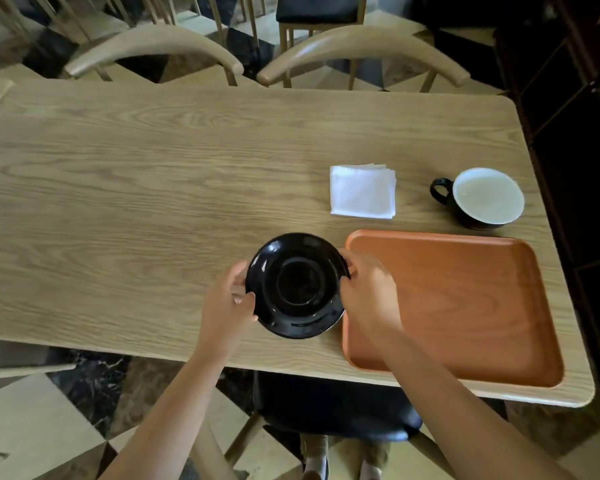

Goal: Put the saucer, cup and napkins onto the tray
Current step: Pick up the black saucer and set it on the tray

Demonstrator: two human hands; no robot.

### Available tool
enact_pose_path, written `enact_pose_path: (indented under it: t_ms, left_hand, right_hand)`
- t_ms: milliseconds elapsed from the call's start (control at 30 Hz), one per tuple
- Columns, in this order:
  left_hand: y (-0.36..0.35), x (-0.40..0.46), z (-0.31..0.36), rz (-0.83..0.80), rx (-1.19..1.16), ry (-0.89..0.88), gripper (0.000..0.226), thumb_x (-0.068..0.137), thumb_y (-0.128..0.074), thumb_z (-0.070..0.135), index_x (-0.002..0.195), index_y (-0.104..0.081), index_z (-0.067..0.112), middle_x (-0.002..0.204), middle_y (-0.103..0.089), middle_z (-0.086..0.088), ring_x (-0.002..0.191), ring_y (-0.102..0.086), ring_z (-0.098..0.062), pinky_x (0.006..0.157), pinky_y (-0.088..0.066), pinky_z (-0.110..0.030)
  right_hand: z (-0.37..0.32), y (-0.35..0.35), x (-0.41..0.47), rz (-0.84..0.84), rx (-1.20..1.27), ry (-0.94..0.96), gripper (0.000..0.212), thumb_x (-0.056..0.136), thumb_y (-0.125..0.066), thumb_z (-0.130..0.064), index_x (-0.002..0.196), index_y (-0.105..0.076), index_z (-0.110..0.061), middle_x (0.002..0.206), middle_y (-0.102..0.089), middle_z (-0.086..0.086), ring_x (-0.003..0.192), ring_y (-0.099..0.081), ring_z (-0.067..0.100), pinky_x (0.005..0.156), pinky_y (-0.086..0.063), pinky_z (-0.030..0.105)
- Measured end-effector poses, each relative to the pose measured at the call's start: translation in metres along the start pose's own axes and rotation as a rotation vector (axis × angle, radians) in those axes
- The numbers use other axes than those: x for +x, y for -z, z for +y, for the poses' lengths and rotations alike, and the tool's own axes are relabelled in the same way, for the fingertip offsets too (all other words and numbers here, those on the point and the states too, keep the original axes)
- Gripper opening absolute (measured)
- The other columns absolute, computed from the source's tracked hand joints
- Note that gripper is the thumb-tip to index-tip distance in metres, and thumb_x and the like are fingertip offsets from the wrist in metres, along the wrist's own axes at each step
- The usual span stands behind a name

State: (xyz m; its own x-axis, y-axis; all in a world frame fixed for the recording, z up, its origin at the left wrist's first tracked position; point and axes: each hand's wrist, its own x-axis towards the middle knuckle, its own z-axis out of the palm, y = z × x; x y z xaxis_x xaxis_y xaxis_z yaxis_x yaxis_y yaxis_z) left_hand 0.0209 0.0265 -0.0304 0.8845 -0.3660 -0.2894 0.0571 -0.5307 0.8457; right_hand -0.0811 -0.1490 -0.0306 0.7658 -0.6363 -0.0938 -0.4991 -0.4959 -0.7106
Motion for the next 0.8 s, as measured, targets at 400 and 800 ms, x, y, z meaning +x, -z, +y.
enact_pose_path:
  t_ms: [400, 800]
  left_hand:
    - [-0.083, 0.018, 0.055, -0.226, 0.019, -0.071, 0.038, 0.085, -0.053, -0.003, 0.117, -0.062, 0.014, 0.088, -0.069, 0.002, 0.058, -0.068, -0.012, 0.054, -0.056, -0.020]
    - [-0.109, 0.029, 0.059, -0.228, 0.294, -0.304, 0.035, 0.078, -0.058, -0.002, 0.101, -0.071, 0.021, 0.071, -0.070, -0.002, 0.059, -0.063, -0.019, 0.063, -0.053, -0.035]
  right_hand:
    - [0.066, 0.090, 0.008, 0.099, 0.171, -0.243, 0.045, 0.074, -0.059, -0.001, 0.093, -0.066, -0.041, 0.080, -0.067, -0.024, 0.072, -0.060, 0.003, 0.064, -0.042, 0.006]
    - [0.102, 0.089, 0.011, 0.055, 0.206, -0.347, 0.047, 0.072, -0.054, 0.003, 0.101, -0.068, -0.031, 0.090, -0.071, -0.004, 0.082, -0.066, 0.023, 0.081, -0.055, 0.045]
